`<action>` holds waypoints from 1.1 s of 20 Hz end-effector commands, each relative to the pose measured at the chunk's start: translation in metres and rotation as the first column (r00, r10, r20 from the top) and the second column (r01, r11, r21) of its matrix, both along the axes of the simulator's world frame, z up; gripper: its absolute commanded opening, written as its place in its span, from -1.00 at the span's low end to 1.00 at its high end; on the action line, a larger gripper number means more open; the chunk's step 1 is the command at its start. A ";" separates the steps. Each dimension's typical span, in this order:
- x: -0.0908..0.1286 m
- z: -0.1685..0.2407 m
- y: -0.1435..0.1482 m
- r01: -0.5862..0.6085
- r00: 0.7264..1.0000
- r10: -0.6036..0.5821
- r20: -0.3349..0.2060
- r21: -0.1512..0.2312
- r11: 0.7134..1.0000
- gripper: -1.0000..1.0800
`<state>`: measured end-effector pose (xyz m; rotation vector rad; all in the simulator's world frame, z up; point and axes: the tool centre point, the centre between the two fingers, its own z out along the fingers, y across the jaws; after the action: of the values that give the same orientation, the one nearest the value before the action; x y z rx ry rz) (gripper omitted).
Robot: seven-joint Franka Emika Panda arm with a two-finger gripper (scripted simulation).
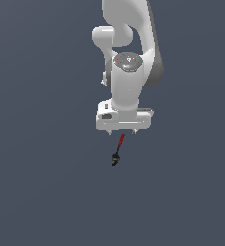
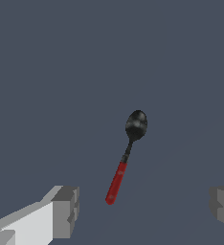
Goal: Pick up the object and move it to a goal position.
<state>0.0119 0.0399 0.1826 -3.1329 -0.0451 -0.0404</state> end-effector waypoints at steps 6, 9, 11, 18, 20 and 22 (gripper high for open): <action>0.003 0.002 -0.003 -0.007 1.000 0.007 0.006 -0.012 1.000 0.92; 0.007 0.005 -0.007 -0.019 1.000 0.019 0.012 -0.028 0.999 0.92; 0.008 0.007 -0.008 -0.025 1.000 0.026 0.015 -0.033 0.999 0.92; 0.008 0.001 -0.008 -0.011 1.000 0.011 0.013 -0.030 0.999 0.92; 0.007 -0.008 -0.008 0.007 1.000 -0.007 0.010 -0.027 1.000 0.92; 0.006 -0.019 -0.008 0.031 1.000 -0.031 0.007 -0.023 0.999 0.92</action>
<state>0.0188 0.0323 0.1719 -3.1589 -0.0232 -0.0568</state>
